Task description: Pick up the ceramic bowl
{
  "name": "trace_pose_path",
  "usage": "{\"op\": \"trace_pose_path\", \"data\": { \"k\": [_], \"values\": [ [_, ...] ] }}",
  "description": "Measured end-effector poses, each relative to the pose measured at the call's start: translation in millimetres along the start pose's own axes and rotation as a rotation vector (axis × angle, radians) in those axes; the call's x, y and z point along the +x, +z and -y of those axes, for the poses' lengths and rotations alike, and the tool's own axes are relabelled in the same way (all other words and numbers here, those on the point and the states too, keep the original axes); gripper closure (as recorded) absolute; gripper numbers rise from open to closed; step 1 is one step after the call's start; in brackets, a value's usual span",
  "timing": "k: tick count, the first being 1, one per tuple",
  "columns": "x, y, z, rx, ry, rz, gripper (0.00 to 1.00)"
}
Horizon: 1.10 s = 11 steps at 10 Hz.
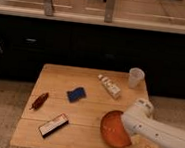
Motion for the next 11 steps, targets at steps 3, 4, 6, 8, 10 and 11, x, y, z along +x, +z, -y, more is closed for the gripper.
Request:
{"op": "trace_pose_path", "data": {
  "k": [3, 4, 6, 8, 10, 11],
  "values": [
    [-0.1, -0.1, -1.2, 0.003, -0.01, -0.001, 0.2],
    [-0.8, -0.3, 0.4, 0.008, -0.016, 0.002, 0.2],
    [-0.9, -0.5, -0.1, 0.014, -0.019, 0.007, 0.2],
    [-1.4, -0.5, 0.9, 0.018, -0.022, 0.009, 0.2],
    [-1.4, -0.7, 0.9, 0.022, -0.022, 0.01, 0.2],
    [-1.4, -0.7, 0.8, 0.022, -0.023, 0.01, 0.2]
  ]
}}
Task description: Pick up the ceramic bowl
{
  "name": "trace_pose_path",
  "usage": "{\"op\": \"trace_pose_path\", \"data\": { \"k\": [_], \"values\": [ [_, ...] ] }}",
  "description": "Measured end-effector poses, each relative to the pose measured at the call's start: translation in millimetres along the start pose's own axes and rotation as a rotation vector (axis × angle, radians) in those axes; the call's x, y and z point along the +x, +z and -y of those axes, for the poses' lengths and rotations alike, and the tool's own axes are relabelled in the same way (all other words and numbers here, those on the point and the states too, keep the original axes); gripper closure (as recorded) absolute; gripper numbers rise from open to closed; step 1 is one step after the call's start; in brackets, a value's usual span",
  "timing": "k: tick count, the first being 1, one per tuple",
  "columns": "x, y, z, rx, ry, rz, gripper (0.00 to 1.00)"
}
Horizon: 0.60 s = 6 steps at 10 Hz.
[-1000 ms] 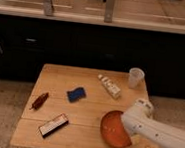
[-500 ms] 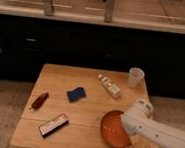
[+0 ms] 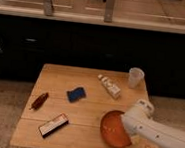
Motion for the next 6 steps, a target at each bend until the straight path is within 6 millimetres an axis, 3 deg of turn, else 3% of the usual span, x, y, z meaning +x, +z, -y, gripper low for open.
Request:
{"op": "trace_pose_path", "data": {
  "k": [6],
  "values": [
    [0.5, -0.7, 1.4, 0.007, -0.001, 0.0, 0.2]
  ]
}}
